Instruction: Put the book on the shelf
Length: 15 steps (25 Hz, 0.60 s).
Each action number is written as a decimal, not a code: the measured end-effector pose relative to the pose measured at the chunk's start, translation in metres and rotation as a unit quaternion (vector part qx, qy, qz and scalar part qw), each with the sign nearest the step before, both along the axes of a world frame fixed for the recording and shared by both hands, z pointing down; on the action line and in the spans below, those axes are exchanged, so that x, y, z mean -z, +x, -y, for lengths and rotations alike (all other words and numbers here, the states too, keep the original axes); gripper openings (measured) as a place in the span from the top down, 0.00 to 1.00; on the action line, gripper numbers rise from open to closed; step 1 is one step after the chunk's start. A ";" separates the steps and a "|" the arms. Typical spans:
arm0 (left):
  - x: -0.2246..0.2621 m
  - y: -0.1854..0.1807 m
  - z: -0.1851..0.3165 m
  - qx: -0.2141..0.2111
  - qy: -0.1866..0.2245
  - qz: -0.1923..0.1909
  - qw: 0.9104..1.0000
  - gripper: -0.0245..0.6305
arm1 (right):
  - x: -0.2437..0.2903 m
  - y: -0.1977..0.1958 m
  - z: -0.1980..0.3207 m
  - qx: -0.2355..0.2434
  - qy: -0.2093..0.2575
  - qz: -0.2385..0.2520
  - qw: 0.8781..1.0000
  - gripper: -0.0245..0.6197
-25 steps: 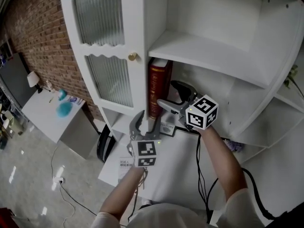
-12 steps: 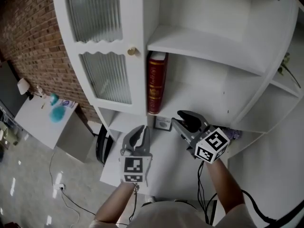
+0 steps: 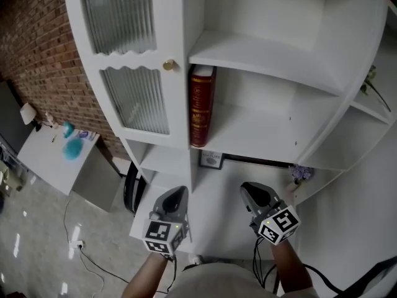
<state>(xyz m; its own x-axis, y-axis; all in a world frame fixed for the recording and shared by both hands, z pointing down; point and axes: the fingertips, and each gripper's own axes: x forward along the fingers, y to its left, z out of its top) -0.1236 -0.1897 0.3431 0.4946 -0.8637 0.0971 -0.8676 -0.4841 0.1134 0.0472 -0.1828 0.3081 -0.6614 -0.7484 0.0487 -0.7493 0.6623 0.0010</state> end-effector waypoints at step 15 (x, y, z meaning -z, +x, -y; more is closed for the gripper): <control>-0.002 0.034 -0.042 -0.014 0.014 0.028 0.999 0.95 | -0.019 0.013 -0.043 0.027 -0.003 -0.012 1.000 0.91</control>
